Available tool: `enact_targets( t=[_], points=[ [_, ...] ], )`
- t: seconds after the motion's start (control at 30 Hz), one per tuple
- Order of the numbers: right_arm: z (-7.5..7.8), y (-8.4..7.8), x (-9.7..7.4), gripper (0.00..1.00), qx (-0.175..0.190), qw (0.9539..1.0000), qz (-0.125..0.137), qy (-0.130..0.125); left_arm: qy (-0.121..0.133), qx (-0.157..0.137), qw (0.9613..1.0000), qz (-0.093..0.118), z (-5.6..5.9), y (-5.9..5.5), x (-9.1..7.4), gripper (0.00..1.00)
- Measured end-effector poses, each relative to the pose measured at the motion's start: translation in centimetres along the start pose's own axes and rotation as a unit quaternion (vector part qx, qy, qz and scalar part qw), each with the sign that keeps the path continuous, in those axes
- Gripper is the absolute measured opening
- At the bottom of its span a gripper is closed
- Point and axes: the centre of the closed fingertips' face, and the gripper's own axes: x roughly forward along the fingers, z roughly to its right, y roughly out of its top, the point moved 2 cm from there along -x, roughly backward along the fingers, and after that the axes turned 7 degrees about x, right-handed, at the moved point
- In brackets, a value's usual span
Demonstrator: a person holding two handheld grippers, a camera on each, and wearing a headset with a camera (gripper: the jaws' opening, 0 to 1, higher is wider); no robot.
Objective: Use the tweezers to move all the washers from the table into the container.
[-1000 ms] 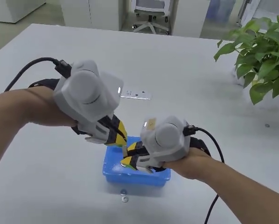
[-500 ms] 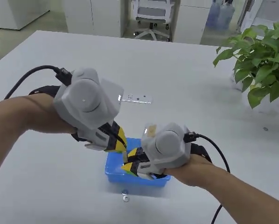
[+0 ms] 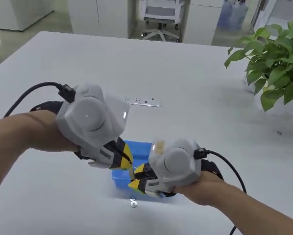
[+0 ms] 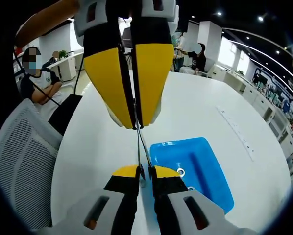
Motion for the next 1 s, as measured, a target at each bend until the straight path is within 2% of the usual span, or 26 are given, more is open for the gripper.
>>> enact_targets(
  t=[0.37, 1.0],
  points=[
    [-1.2, -1.6, 1.0, 0.12, 0.002, 0.9999, -0.006, 0.014, -0.018, -0.009, 0.9998, -0.001, 1.3, -0.7, 1.4, 0.05],
    [-1.9, -3.4, 2.1, 0.12, 0.028, 0.9993, -0.009, 0.026, -0.044, -0.02, 0.9989, -0.002, 2.1, -1.5, 3.3, 0.05]
  ],
)
